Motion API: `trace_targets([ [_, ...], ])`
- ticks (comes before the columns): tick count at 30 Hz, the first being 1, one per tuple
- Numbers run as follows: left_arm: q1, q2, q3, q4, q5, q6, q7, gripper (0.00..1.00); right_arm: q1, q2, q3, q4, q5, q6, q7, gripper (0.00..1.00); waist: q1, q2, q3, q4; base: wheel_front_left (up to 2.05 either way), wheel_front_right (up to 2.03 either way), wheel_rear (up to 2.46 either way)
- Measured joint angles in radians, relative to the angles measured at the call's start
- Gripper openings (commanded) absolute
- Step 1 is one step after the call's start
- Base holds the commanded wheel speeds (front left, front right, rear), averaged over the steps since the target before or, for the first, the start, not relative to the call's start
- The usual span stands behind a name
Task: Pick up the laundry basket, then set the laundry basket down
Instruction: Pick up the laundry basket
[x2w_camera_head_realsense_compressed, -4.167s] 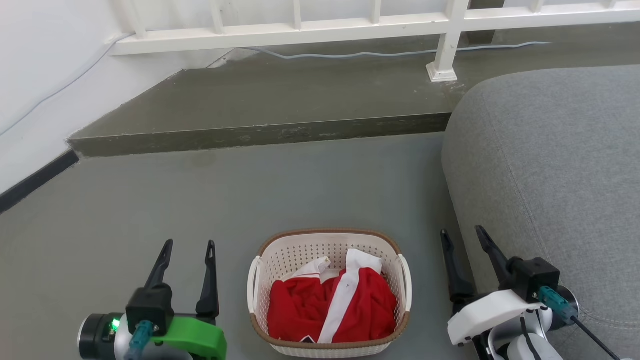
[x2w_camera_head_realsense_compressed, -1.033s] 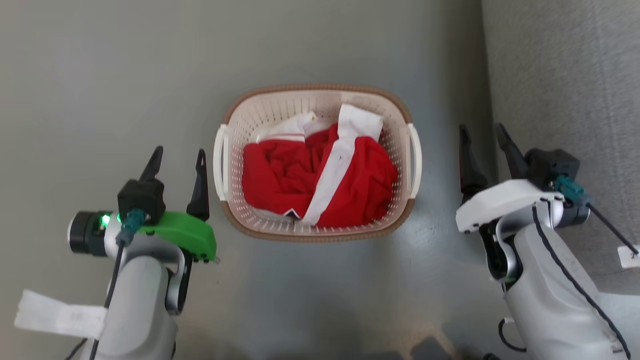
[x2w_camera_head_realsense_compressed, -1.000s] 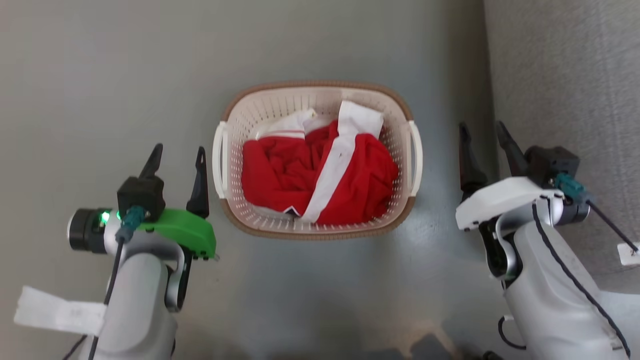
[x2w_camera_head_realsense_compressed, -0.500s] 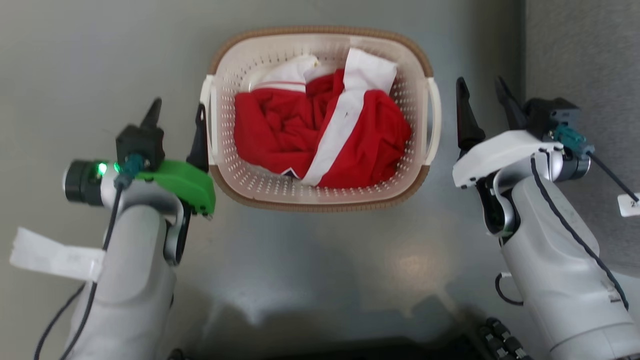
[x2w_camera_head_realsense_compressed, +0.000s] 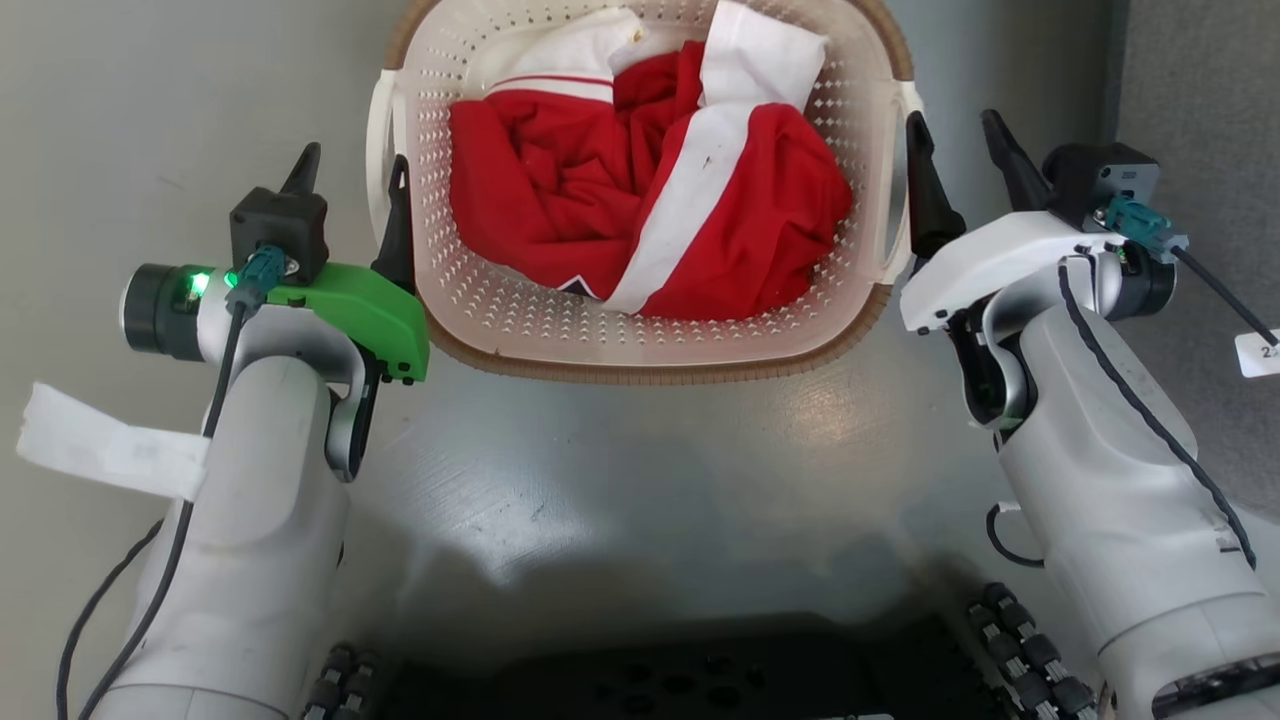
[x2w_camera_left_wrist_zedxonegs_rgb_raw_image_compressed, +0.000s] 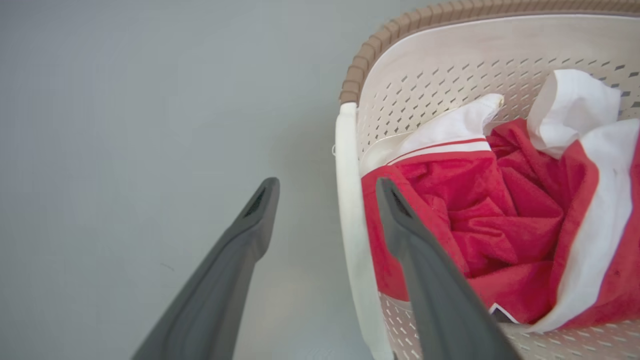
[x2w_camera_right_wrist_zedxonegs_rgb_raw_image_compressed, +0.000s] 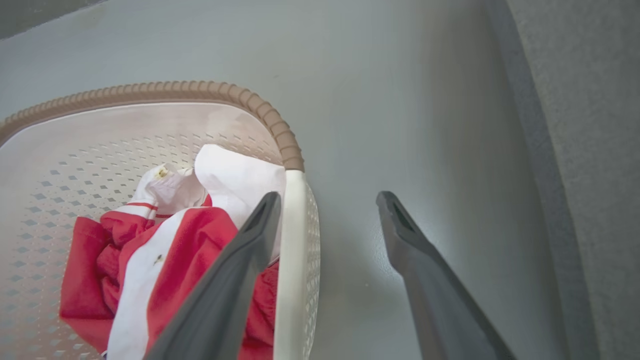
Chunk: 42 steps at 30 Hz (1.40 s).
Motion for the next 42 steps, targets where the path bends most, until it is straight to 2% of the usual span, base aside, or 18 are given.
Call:
trace_targets([
  [16, -0.054, -0.007, -0.029, 0.138, -0.017, -0.034, -0.004, 1.0, -0.062, -0.001, 0.059, 0.07, 0.049, 0.017, 0.0, 1.0, -0.0001, 0.0, 0.056, 0.004, 0.0, 0.0, 0.0],
  [37, -0.123, -0.013, -0.054, 0.23, -0.043, -0.049, -0.009, 1.0, -0.093, -0.002, 0.131, 0.148, 0.11, 0.035, 0.0, 1.0, -0.0001, 0.0, 0.071, 0.007, 0.0, 0.0, 0.0],
  [38, -0.126, -0.013, -0.055, 0.231, -0.044, -0.051, -0.009, 1.0, -0.096, -0.002, 0.134, 0.149, 0.11, 0.035, 0.0, 0.97, -0.0001, 0.0, 0.071, 0.006, 0.0, 0.0, 0.0],
  [39, -0.128, -0.013, -0.057, 0.232, -0.048, -0.051, -0.01, 1.0, -0.098, -0.002, 0.137, 0.15, 0.111, 0.036, 0.0, 0.88, -0.0001, 0.0, 0.072, 0.006, 0.0, 0.0, 0.0],
  [40, -0.131, -0.013, -0.059, 0.233, -0.053, -0.052, -0.01, 0.94, -0.099, -0.002, 0.14, 0.151, 0.113, 0.036, 0.0, 0.81, -0.0001, 0.0, 0.072, 0.006, 0.0, 0.0, 0.0],
  [41, -0.134, -0.013, -0.062, 0.235, -0.054, -0.052, -0.01, 0.83, -0.1, -0.002, 0.143, 0.154, 0.118, 0.036, 0.0, 0.68, -0.0001, 0.0, 0.072, 0.005, 0.0, 0.0, 0.0],
  [42, -0.136, -0.013, -0.065, 0.236, -0.054, -0.053, -0.01, 0.64, -0.101, -0.002, 0.145, 0.159, 0.12, 0.036, 0.0, 0.47, -0.0001, 0.0, 0.073, 0.005, 0.0, 0.0, 0.0],
])
